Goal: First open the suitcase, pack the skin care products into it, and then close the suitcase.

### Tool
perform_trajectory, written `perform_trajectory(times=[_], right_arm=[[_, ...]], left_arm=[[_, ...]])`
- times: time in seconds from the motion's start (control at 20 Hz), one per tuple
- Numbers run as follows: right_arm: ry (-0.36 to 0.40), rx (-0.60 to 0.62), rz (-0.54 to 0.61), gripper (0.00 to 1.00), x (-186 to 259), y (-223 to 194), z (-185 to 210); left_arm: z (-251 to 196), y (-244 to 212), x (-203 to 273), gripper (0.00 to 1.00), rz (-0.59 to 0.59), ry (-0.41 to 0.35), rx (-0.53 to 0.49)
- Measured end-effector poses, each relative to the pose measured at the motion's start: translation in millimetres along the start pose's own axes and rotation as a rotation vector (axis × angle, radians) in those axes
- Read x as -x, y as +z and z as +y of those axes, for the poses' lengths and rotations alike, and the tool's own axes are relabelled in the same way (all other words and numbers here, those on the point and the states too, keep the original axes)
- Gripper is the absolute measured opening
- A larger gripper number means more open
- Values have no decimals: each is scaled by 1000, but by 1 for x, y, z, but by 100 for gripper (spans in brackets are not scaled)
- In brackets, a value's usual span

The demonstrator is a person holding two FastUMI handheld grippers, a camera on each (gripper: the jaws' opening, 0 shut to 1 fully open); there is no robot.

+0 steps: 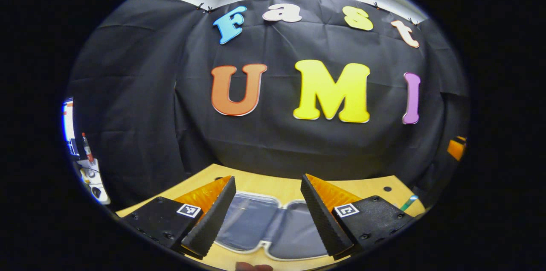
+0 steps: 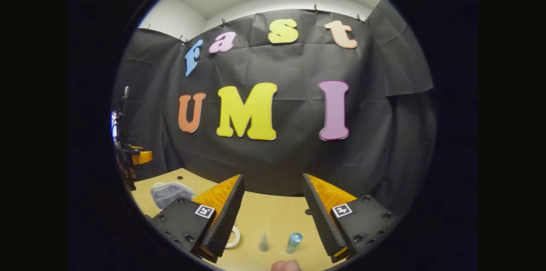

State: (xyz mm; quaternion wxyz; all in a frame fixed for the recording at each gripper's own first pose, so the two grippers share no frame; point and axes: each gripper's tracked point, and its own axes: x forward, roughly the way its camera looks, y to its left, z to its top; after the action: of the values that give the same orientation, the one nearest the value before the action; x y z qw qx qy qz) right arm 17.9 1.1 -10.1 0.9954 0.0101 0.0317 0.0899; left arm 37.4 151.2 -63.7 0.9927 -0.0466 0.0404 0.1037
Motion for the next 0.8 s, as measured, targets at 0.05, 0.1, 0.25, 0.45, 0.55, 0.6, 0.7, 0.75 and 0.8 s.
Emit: perform_trajectory(times=[0.05,0.1,0.25,0.45,0.55,0.6,0.7,0.75,0.8], right_arm=[[-21,7,5,81,6,-5,-13],[-35,10,5,80,13,-8,-25],[-81,29,18,81,31,-22,-54],[-106,41,64,81,48,-46,-75],[-114,36,90,81,51,-61,-82],[-115,30,109,81,53,-69,-85],[-116,28,142,81,55,-84,-88],[-113,34,152,81,56,-89,-89],[-109,43,165,81,57,-95,-90]], left_arm=[[-19,-1,6,98,-2,-11,5],[-40,-1,11,98,-3,-37,16],[-99,-17,23,98,11,-127,1],[-154,-44,33,98,53,-225,-21],[-174,-55,37,98,69,-255,-5],[-185,-63,40,98,82,-268,-3],[-206,-84,45,98,124,-300,5],[-218,-93,48,98,146,-324,3],[-225,-101,51,98,159,-343,-14]])
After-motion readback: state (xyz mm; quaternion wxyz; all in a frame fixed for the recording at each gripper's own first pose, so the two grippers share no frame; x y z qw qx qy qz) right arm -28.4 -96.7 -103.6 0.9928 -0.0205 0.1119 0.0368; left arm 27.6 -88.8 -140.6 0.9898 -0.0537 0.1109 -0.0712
